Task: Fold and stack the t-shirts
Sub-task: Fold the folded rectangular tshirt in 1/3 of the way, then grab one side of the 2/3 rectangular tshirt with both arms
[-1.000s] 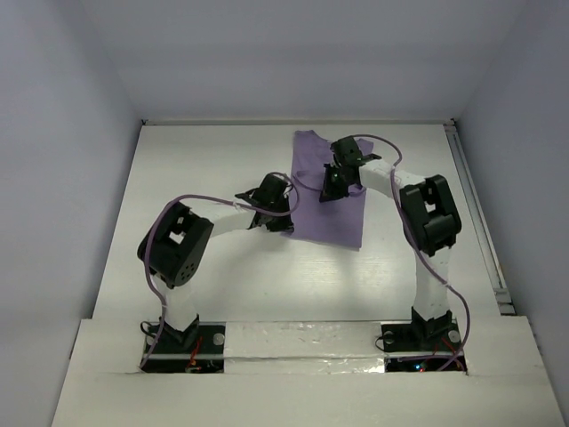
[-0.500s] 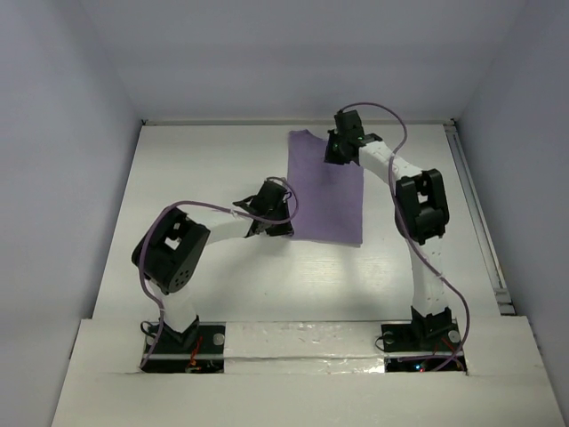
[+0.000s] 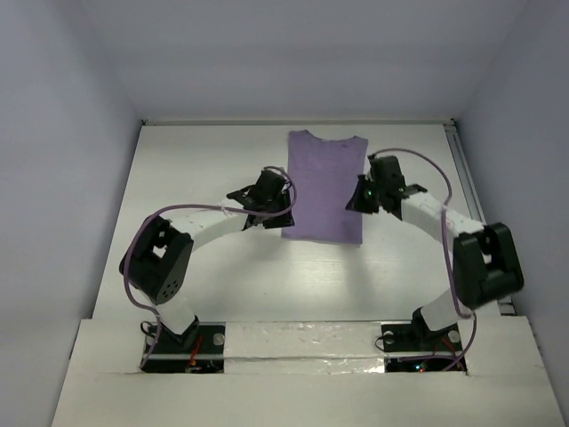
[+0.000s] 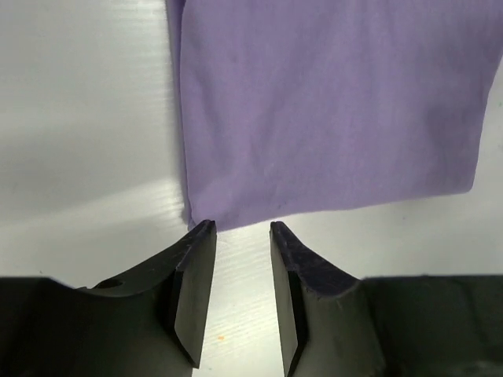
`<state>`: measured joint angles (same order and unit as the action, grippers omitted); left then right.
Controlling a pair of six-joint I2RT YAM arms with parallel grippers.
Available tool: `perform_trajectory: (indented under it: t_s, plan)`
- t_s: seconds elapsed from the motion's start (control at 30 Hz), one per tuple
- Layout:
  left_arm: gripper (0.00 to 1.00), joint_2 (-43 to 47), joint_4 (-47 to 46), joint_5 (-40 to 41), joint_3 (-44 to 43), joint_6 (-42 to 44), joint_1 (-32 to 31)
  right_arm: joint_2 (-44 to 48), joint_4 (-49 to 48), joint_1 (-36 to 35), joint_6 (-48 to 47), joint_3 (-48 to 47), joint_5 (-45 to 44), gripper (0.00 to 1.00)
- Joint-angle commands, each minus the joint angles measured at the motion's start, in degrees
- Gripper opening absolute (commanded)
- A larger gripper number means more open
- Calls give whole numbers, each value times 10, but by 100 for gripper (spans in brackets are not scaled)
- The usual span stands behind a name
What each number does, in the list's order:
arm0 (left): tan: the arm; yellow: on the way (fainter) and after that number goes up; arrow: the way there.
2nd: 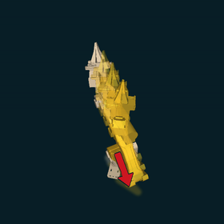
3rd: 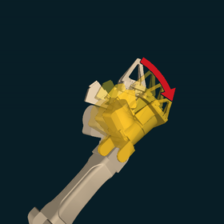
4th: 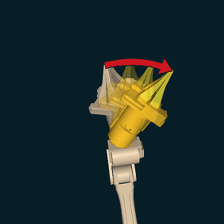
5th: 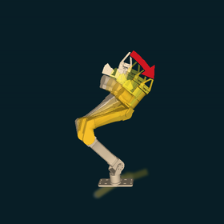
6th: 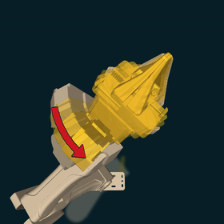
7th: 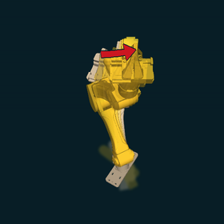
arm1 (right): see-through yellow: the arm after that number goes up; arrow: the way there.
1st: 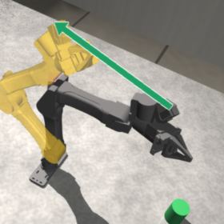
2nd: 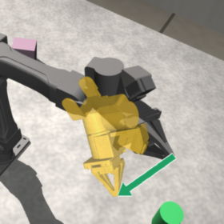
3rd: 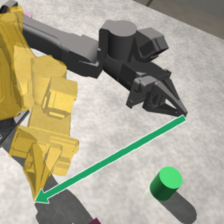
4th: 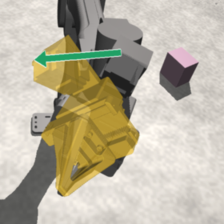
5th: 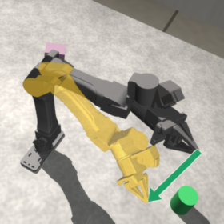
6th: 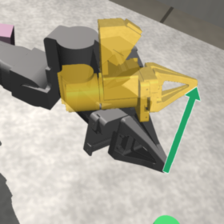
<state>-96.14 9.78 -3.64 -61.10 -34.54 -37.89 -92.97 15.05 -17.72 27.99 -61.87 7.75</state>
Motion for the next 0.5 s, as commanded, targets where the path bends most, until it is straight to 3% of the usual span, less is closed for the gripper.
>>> perform_trajectory:
  t_s: [0.0,0.2,0.4,0.43,0.47]
  plan:
    - [31,29,10,-11,35,-3,-3,88,-23,-3,36,115,58,0]
    - [38,34,-16,-25,69,-10,-3,100,-55,26,58,254,21,0]
    - [47,10,-25,-19,63,-13,-3,131,-43,33,58,268,19,0]
    - [47,10,-27,-18,63,-19,-3,148,-22,33,58,266,17,5]
    - [48,10,-34,-15,67,-23,-3,167,-9,33,58,264,1,18]
